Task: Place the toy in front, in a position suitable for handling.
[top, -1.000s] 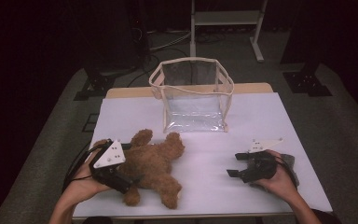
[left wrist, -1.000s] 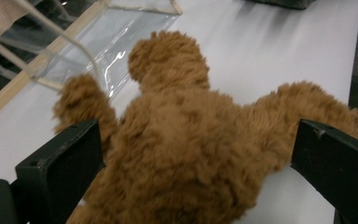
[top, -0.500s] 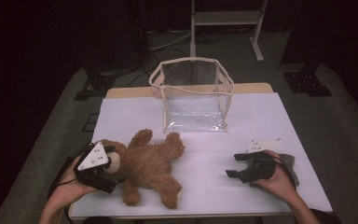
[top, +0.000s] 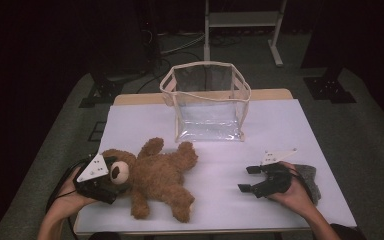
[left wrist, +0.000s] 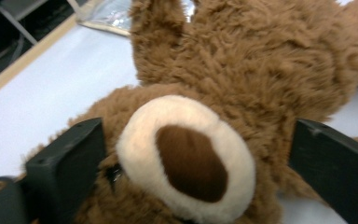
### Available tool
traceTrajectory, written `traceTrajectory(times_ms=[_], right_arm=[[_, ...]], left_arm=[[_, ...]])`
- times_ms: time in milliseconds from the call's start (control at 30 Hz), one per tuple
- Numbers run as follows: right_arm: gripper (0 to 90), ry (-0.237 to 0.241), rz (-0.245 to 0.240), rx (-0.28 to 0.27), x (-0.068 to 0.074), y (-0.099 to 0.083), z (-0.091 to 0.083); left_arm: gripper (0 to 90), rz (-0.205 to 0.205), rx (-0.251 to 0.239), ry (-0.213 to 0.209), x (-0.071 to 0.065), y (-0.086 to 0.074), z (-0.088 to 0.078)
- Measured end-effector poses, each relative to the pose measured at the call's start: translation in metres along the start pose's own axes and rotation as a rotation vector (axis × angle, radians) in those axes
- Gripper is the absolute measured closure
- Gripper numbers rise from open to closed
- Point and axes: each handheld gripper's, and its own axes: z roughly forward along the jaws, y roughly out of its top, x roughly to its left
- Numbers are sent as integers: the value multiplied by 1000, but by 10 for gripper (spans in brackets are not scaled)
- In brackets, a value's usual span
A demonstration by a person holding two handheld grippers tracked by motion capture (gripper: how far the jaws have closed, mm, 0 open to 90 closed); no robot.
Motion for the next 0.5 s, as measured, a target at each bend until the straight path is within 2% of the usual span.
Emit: traceTrajectory(times_ms=[100,167,200,233,500], right_arm=[[199,18,-20,-6,6,5,3],[200,41,-19,-12,10,10,4],[201,57,-23,-16,12,13,5],[201,70,-27,-19,15,16,6],[200,212,-58,-62,37,51,20]], left_arm=[[55,-1,14,16,4,-2,7],[60,15,30,33,7,-1,11],[78,15,30,33,7,-1,11],[100,24,44,50,9,0,14],[200,-23,48,34,23,3,19]])
